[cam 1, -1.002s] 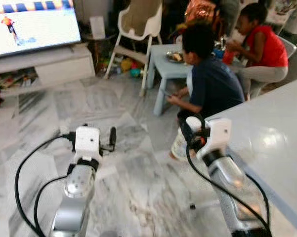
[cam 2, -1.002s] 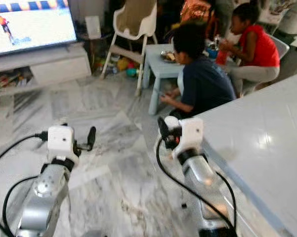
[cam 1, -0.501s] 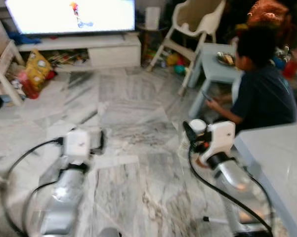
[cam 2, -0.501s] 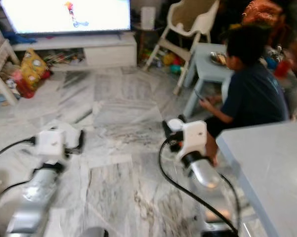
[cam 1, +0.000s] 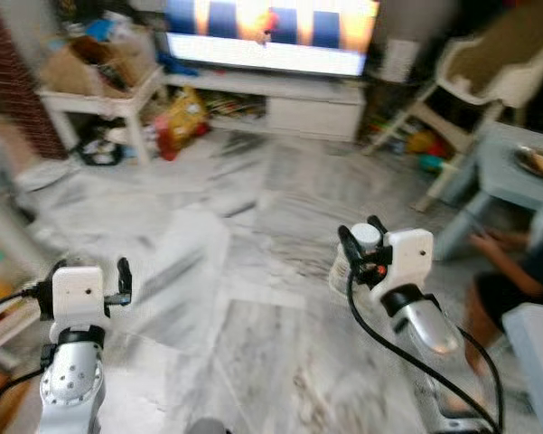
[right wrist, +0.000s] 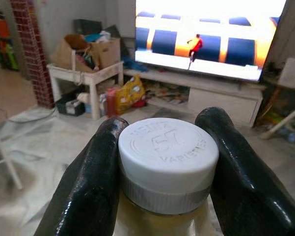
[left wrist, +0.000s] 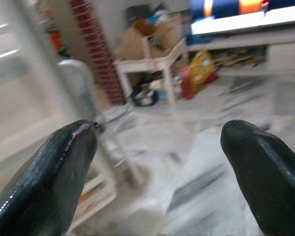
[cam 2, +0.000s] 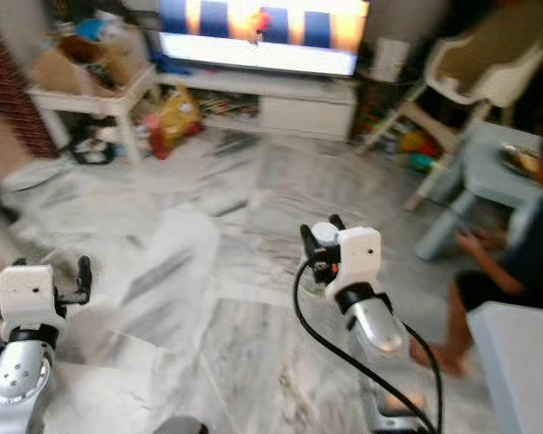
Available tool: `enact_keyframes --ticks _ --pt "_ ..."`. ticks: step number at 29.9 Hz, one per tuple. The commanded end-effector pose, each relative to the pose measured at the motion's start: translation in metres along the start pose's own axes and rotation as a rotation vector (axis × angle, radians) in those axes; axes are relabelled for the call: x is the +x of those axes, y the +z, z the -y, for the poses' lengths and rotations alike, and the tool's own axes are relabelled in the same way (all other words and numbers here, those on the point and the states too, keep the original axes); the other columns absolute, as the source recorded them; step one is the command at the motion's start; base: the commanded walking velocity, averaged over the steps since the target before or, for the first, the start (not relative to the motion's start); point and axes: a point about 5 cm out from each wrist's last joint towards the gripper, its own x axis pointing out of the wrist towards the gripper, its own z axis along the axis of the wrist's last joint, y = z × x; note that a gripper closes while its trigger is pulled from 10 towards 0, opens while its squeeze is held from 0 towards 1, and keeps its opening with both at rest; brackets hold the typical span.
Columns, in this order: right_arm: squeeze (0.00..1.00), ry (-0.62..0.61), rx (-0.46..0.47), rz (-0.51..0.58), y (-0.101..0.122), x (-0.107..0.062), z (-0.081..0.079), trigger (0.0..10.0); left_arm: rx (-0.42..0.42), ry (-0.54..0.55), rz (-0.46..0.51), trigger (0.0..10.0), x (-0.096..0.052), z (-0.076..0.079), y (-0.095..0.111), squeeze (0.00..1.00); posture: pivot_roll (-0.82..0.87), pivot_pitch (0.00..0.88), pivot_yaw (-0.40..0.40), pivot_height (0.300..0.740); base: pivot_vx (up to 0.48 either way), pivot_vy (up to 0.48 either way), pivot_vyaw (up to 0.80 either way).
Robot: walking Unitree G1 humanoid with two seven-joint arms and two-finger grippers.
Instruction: Restocking fridge
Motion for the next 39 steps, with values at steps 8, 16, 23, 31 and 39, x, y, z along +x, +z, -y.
enact_keyframes --ticks 8,16,23,31,39 --pt "0.0 -0.021 -0.008 0.033 0.003 0.003 -0.002 10.0 0.007 -0.083 0.05 10.0 0.017 0.018 0.013 0.0 0.04 0.0 -0.005 0.74 0.0 0.0 0.79" --pt "0.0 0.011 0.008 0.067 0.009 0.013 -0.011 10.0 0.017 -0.036 0.059 10.0 0.022 0.018 0.016 0.0 0.05 0.0 -0.008 0.74 0.0 0.0 0.79" --pt "0.0 0.103 -0.092 0.098 0.013 0.015 -0.022 10.0 0.009 -0.02 0.062 10.0 0.025 0.021 0.018 0.0 0.05 0.0 -0.015 0.74 0.0 0.0 0.79" --pt "0.0 0.126 -0.107 0.121 0.019 0.019 -0.021 10.0 0.004 -0.014 0.054 10.0 0.027 0.021 0.017 0.0 0.05 0.0 -0.016 0.74 0.096 0.0 0.79" --pt "0.0 0.159 -0.127 0.115 0.018 0.018 -0.017 10.0 -0.01 0.006 0.042 10.0 0.027 0.021 0.014 0.0 0.05 0.0 -0.025 0.74 0.299 0.201 0.77"
